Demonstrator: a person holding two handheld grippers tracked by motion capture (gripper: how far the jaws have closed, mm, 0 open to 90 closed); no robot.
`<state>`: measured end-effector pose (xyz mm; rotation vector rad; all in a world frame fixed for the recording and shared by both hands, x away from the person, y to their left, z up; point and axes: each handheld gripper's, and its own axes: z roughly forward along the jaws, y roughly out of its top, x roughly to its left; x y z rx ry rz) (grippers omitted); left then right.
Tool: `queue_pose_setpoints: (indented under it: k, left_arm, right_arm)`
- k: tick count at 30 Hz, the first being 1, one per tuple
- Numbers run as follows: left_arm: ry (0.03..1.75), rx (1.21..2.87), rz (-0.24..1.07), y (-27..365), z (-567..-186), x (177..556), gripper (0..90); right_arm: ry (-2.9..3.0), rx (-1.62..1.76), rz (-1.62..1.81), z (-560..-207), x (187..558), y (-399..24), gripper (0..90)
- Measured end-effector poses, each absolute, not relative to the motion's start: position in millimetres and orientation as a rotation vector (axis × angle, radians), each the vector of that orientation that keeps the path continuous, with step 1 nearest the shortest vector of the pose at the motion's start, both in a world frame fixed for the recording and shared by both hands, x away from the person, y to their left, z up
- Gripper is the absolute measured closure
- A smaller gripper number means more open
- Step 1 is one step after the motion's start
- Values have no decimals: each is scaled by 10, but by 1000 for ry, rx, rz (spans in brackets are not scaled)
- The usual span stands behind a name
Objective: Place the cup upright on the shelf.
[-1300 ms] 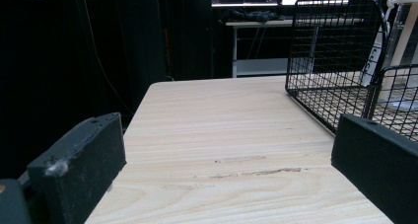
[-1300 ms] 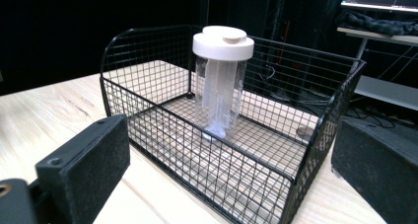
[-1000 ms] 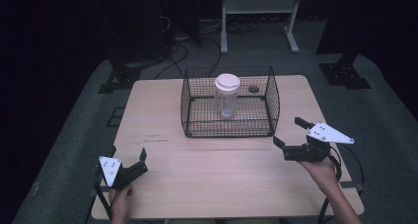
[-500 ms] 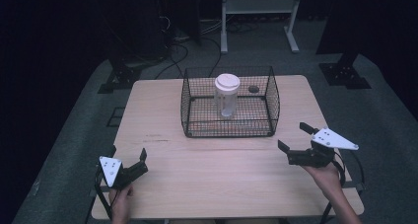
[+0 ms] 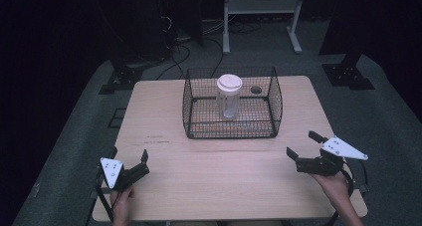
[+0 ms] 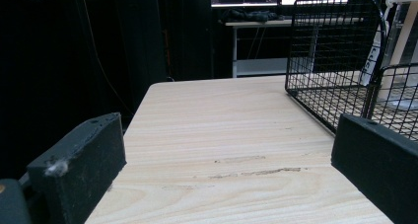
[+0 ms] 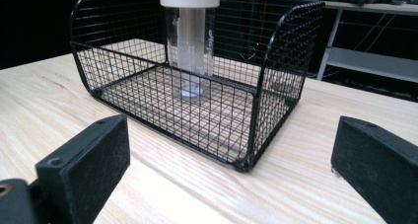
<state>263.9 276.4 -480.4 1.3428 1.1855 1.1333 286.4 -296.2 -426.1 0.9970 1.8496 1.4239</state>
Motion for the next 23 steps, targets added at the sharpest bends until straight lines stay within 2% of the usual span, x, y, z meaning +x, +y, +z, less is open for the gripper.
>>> queue_pose_setpoints:
  k: [17, 23]
  left_arm:
    - [1182, 1344, 1132, 2763, -4804, 2638, 0]
    - [1182, 1344, 1135, 2763, -4803, 2635, 0]
  right_arm:
    - [1842, 1038, 1413, -4423, 2736, -3053, 8]
    - [1781, 1047, 1510, -4427, 2578, -3025, 8]
